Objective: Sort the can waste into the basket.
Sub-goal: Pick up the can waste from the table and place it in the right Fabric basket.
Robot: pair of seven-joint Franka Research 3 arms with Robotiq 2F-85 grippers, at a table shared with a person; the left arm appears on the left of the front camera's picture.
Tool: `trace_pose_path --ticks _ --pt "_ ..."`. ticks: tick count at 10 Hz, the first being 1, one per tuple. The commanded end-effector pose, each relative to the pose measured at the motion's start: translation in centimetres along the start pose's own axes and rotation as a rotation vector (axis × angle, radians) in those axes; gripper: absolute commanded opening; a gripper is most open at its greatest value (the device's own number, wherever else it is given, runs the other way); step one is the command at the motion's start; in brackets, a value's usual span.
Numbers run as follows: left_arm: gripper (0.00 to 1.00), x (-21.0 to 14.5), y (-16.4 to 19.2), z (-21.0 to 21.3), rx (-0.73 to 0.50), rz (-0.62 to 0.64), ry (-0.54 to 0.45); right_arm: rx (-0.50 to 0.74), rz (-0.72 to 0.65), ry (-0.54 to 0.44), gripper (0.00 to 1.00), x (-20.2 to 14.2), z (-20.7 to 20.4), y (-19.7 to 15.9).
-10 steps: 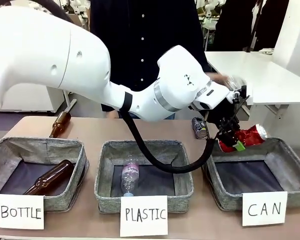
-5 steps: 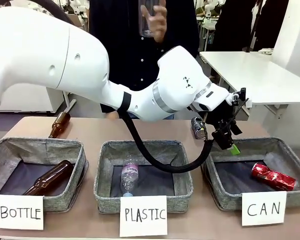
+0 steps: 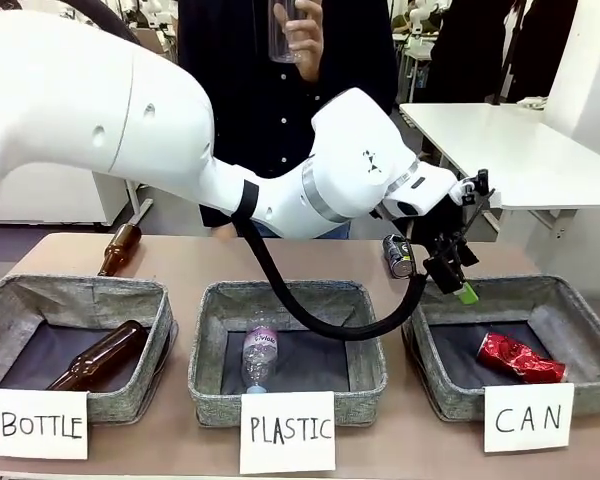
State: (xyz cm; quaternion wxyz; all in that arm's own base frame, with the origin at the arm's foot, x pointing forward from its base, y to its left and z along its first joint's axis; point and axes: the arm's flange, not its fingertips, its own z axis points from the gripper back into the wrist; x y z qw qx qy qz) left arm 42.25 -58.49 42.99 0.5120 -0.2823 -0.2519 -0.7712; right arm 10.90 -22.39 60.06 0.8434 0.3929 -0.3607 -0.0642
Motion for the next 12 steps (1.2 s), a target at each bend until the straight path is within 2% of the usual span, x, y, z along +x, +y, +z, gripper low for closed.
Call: trace_pose_path --ticks 1,2,3,4,5,6,8,9,11,12 --pt "1.0 0.5 -5.1 6.4 0.08 0.18 0.023 0.006 0.03 -0.031 1.0 0.7 -1.1 1.3" --pt "1.0 0.4 -8.4 11.6 0.172 0.28 -0.002 -0.009 0.047 -0.056 1.0 1.8 -3.2 2.5" --pt "1.0 -0.1 -11.5 15.7 0.259 0.381 -0.005 0.026 0.064 -0.055 1.0 2.5 -5.3 4.1" --pt "1.0 -0.9 -14.5 19.3 0.337 0.425 -0.025 0.05 0.091 -0.052 1.0 3.0 -7.5 6.0" --pt "1.0 -2.0 -16.7 22.8 0.456 0.528 -0.044 0.065 0.106 -0.063 1.0 3.3 -10.1 8.0" --pt "1.0 -3.4 -18.8 26.5 0.532 0.627 -0.118 0.066 0.106 -0.066 1.0 3.2 -12.9 9.9" --pt "1.0 -7.1 -23.2 34.5 0.61 0.776 -0.305 0.112 0.103 0.016 1.0 2.6 -18.7 13.4" --pt "1.0 -9.2 -25.0 37.8 0.572 0.825 -0.386 0.145 0.086 0.081 1.0 2.3 -21.1 14.8" --pt "1.0 -14.9 -28.0 44.1 0.314 0.907 -0.614 0.229 0.052 0.201 1.0 2.0 -25.8 17.7" --pt "1.0 -17.9 -29.1 46.3 0.218 0.913 -0.744 0.288 -0.011 0.274 1.0 1.9 -27.7 18.7"
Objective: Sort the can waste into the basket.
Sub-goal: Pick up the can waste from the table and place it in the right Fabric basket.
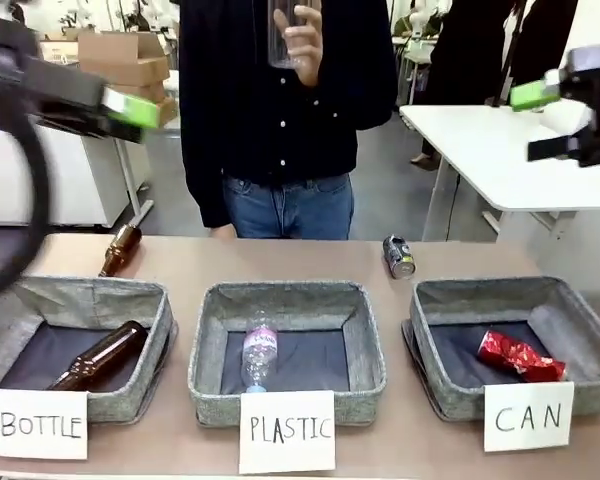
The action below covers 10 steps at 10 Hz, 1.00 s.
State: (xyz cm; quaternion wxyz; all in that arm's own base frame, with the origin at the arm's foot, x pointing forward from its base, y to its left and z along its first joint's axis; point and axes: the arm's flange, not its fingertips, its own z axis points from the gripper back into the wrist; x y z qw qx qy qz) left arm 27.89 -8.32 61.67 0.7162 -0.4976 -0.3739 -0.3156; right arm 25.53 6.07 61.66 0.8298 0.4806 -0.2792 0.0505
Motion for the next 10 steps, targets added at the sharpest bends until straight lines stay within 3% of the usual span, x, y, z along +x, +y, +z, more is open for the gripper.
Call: trace_pose_path --ticks 1,2,3,4,5,10 --pt "1.0 -1.3 3.8 5.4 -0.229 0.12 -0.112 0.121 -0.145 0.082 1.0 2.2 -2.7 0.1" --pt "1.0 -2.2 5.1 7.7 -0.315 0.113 -0.132 0.135 -0.188 0.097 1.0 2.5 -3.6 -0.3" --pt "1.0 -3.2 7.0 9.3 -0.312 0.118 -0.137 0.173 -0.246 0.086 1.0 2.9 -3.6 -0.4" --pt "1.0 -4.0 9.4 9.5 -0.327 0.141 -0.104 0.128 -0.248 0.056 1.0 3.5 -2.9 -0.4" --pt "1.0 -3.0 4.2 9.9 -0.307 0.088 -0.171 0.141 -0.164 0.099 1.0 1.8 -4.1 -1.0" --pt "1.0 -3.0 4.2 9.9 -0.307 0.088 -0.171 0.141 -0.164 0.099 1.0 1.8 -4.1 -1.0"
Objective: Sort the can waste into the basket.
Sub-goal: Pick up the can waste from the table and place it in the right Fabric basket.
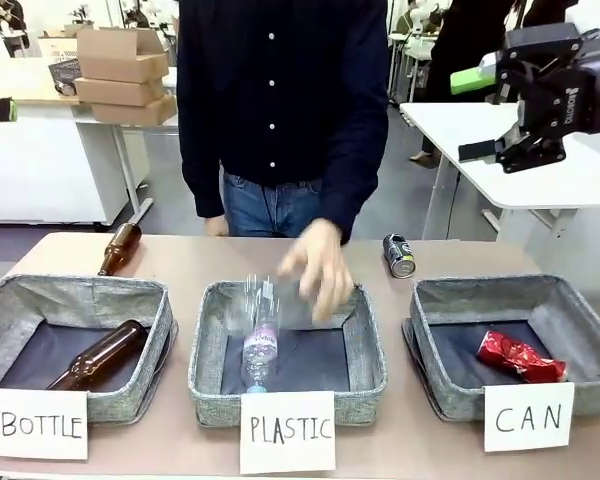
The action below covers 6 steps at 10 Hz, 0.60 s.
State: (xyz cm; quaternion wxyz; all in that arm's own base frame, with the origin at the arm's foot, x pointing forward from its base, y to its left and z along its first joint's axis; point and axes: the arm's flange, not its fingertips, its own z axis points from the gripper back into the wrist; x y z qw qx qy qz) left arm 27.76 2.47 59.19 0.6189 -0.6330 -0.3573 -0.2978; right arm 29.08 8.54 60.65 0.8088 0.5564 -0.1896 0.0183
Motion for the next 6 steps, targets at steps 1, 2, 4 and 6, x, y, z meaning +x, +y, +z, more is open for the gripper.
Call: trace_pose_path --ticks 1,2,4,6 --pt "1.0 0.0 -0.19 0.1 -0.018 0.005 -0.018 0.003 0.016 0.001 1.0 -0.17 -0.18 -0.33" --pt "1.0 0.0 -0.19 0.1 -0.018 0.005 -0.018 0.003 0.016 0.001 1.0 -0.17 -0.18 -0.33" --pt "1.0 0.0 -0.19 0.1 -0.018 0.005 -0.018 0.003 0.016 0.001 1.0 -0.17 -0.18 -0.33" --pt "1.0 0.0 -0.19 0.1 -0.018 0.005 -0.018 0.0 0.0 0.0 1.0 0.0 0.0 -0.02"
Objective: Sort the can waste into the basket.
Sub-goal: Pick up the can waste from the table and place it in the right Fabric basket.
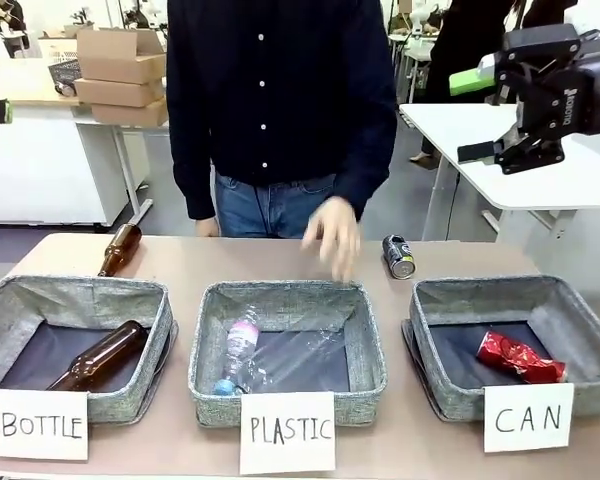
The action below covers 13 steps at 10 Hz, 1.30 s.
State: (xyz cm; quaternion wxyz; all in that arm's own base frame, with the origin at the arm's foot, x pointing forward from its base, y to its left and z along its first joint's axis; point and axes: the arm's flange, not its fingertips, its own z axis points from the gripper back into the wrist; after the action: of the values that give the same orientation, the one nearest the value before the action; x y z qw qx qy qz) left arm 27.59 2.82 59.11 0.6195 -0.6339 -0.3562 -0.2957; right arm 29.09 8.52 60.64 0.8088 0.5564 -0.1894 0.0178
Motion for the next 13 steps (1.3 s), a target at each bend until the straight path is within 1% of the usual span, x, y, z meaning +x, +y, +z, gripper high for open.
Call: trace_pose_path --ticks 1,2,3,4,5,6,7,8,10,11,12,13 --pt "1.0 0.1 -0.1 -0.3 -0.018 0.0 -0.016 -0.326 0.085 -0.089 1.0 2.3 -1.7 0.5" --pt "1.0 0.1 -0.1 -0.3 -0.018 0.0 -0.016 -0.581 0.156 -0.129 1.0 5.5 -3.3 0.0" --pt "1.0 0.1 -0.1 -0.3 -0.018 0.0 -0.016 -0.785 0.177 -0.145 1.0 8.2 -4.5 -1.2" --pt "1.0 0.1 -0.1 -0.3 -0.018 0.0 -0.016 -0.986 0.168 -0.157 1.0 10.3 -5.4 -2.4" --pt "1.0 0.1 -0.1 -0.3 -0.018 0.0 -0.016 -1.172 0.204 -0.156 1.0 12.2 -6.0 -3.3" --pt "1.0 0.1 -0.1 -0.3 -0.018 0.0 -0.016 -1.201 0.205 -0.09 1.0 13.2 -6.5 -4.0" --pt "1.0 0.1 -0.1 -0.3 -0.018 0.0 -0.016 -1.154 0.212 -0.072 1.0 13.1 -6.6 -3.8" --pt "1.0 0.1 -0.1 -0.3 -0.018 0.0 -0.016 -0.847 0.317 -0.152 1.0 11.7 -6.1 -4.5" --pt "1.0 0.1 -0.1 -0.3 -0.018 0.0 -0.016 -0.847 0.317 -0.152 1.0 11.7 -6.1 -4.5" --pt "1.0 0.1 -0.1 -0.3 -0.018 0.0 -0.016 -0.956 0.314 -0.125 1.0 12.6 -6.2 -5.7" --pt "1.0 0.1 -0.1 -0.3 -0.018 0.0 -0.016 -0.983 0.292 -0.054 1.0 16.0 -8.2 -6.4" --pt "1.0 0.1 -0.1 -0.3 -0.018 0.0 -0.016 -0.963 0.285 0.028 1.0 19.1 -10.4 -8.0"
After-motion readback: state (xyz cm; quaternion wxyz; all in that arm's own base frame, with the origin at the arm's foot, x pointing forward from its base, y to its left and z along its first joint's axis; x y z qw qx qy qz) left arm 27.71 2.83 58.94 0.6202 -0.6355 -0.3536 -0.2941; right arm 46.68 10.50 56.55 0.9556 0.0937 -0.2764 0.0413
